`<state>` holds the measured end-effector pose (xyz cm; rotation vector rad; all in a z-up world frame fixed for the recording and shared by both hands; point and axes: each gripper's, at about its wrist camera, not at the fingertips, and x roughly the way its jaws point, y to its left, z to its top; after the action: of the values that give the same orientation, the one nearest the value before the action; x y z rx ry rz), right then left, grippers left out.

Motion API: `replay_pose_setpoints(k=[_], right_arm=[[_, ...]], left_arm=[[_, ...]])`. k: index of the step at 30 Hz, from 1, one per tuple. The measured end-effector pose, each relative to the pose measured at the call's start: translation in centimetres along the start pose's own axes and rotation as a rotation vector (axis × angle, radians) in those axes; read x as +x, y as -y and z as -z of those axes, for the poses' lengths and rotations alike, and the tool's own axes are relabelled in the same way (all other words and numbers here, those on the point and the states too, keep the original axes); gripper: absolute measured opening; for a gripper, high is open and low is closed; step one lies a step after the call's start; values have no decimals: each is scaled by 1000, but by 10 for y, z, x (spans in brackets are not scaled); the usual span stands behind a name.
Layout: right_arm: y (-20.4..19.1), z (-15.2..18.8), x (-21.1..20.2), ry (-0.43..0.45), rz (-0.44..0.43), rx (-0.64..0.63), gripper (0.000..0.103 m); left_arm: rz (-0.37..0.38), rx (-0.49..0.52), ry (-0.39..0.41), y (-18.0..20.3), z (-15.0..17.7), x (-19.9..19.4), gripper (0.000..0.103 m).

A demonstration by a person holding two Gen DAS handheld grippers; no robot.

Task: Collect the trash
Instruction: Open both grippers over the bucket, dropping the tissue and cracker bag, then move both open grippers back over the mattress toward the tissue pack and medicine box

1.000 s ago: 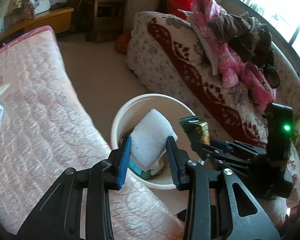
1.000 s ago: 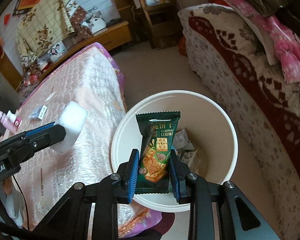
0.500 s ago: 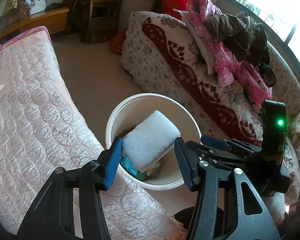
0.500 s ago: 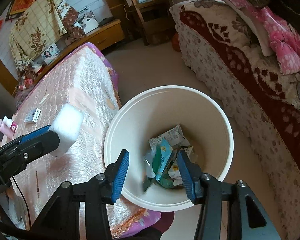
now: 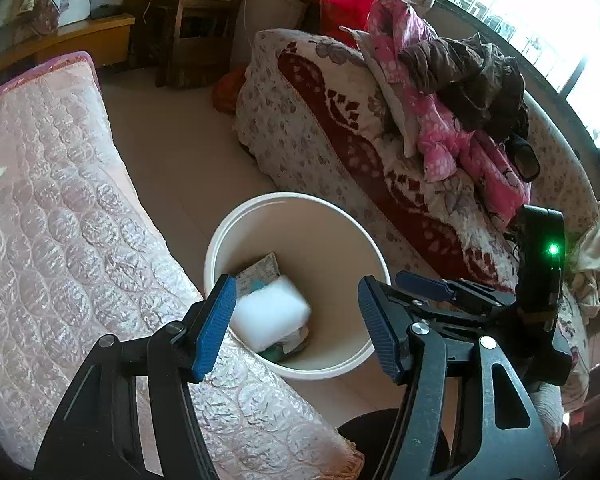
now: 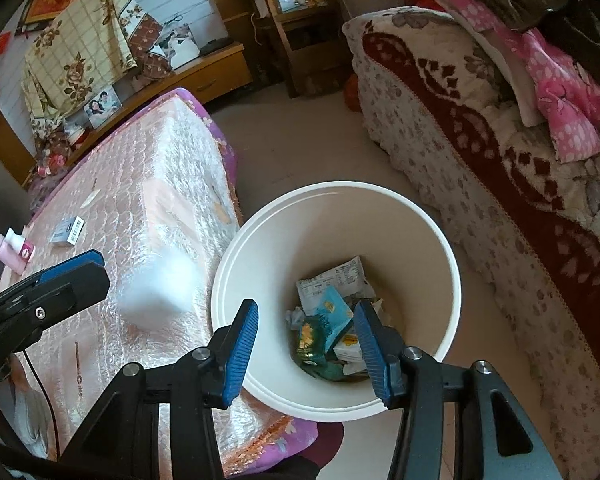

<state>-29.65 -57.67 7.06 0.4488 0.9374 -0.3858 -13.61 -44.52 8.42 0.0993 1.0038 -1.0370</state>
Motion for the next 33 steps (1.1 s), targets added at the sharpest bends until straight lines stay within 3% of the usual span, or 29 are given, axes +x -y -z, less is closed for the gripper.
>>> replay_pose_setpoints(k=[8, 16, 24, 33], right_arm=[[-2, 2, 3, -7, 0, -2, 48], [-19, 1, 5, -9, -13, -35, 48], [-61, -2, 6, -10, -47, -109, 48], [-140, -2, 26, -44, -146, -244, 49]], left_arm=[[-41, -7, 7, -8, 5, -5, 62], [-142, -57, 40, -37, 14, -27, 62], [-276, -111, 80, -76, 30, -59, 62], [-449, -249, 109, -158, 66, -116, 62]])
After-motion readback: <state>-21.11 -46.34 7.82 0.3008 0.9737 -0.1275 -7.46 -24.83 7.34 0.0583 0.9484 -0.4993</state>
